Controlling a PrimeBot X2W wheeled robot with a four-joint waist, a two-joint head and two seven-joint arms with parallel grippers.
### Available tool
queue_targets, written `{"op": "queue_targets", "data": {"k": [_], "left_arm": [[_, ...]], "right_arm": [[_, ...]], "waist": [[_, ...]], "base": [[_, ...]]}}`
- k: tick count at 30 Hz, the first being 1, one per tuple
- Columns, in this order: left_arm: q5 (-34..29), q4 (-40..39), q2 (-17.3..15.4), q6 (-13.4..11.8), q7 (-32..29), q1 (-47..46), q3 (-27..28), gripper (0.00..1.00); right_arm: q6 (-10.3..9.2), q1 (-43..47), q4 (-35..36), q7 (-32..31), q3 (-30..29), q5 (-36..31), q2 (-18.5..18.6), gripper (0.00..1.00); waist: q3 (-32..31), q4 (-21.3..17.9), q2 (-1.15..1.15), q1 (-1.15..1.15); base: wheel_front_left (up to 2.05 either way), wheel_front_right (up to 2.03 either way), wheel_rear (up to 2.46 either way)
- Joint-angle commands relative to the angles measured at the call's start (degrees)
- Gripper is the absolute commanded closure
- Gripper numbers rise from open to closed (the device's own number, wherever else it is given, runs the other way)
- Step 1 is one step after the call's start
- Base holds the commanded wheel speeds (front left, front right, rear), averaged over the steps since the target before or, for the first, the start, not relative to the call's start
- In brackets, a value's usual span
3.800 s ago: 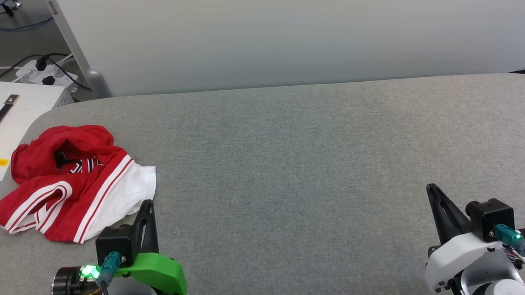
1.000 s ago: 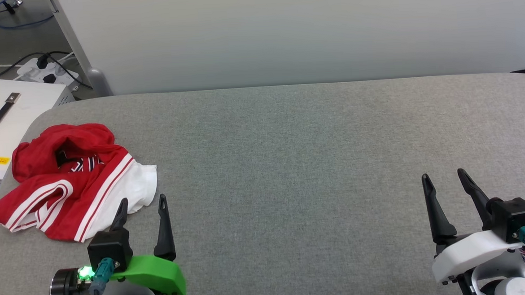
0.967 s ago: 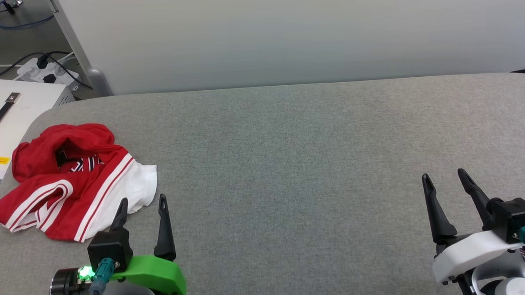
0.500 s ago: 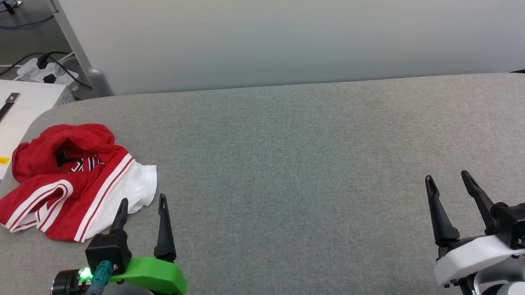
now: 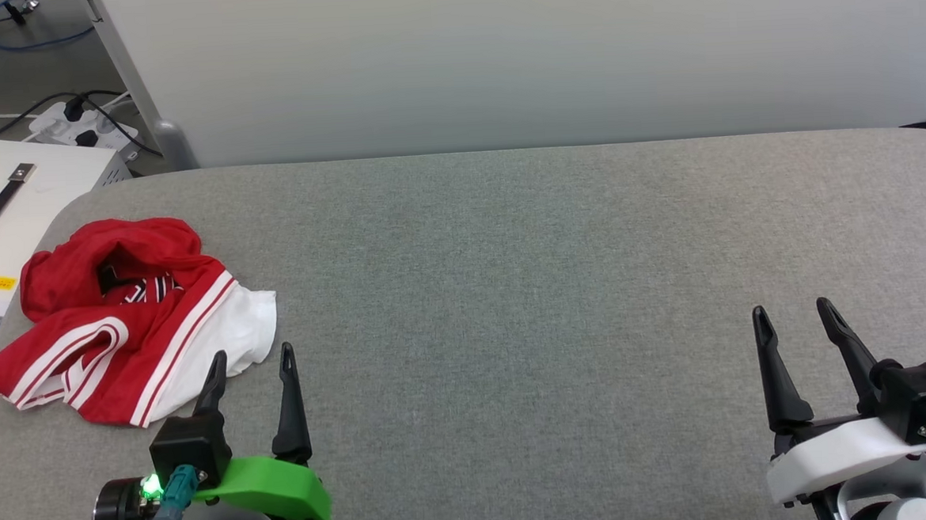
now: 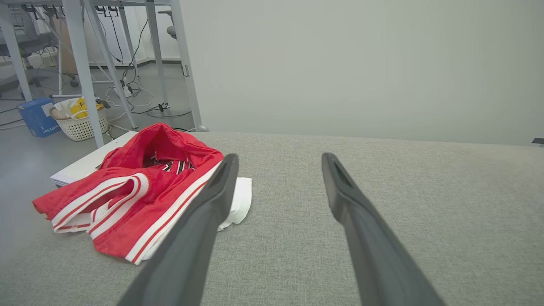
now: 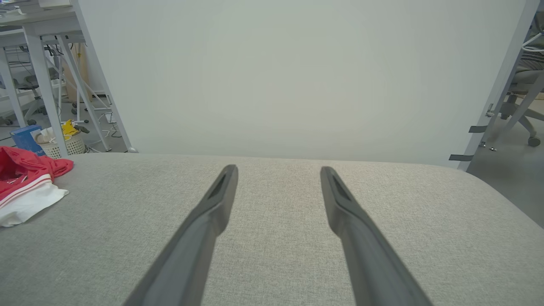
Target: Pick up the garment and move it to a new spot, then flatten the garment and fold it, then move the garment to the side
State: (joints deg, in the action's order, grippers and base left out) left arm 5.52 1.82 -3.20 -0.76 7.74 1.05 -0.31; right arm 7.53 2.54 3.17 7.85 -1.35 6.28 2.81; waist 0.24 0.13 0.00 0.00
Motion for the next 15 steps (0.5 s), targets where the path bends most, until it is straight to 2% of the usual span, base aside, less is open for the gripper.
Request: {"op": "queue_targets", "data": {"k": [1,15], "left_arm": [[0.24,0.32,0.18,-0.47,0.62,-0.19,-0.16,0.00],[0.41,1.05,0.22,-0.94,2.30,0.09,-0.63,0.00]], "right_arm": [[-0.02,0.80,0.52,0.60,0.08,0.34,0.05,0.00],[-0.03,1.54,0.73,2.26,0.21,-0.30,0.05,0.00]], "waist": [[-0.01,0.01,0.00,0.00],[-0.20,0.15,0.00,0.00]], "base": [[0.00,0.00,0.00],[0.00,0.00,0.00]]}}
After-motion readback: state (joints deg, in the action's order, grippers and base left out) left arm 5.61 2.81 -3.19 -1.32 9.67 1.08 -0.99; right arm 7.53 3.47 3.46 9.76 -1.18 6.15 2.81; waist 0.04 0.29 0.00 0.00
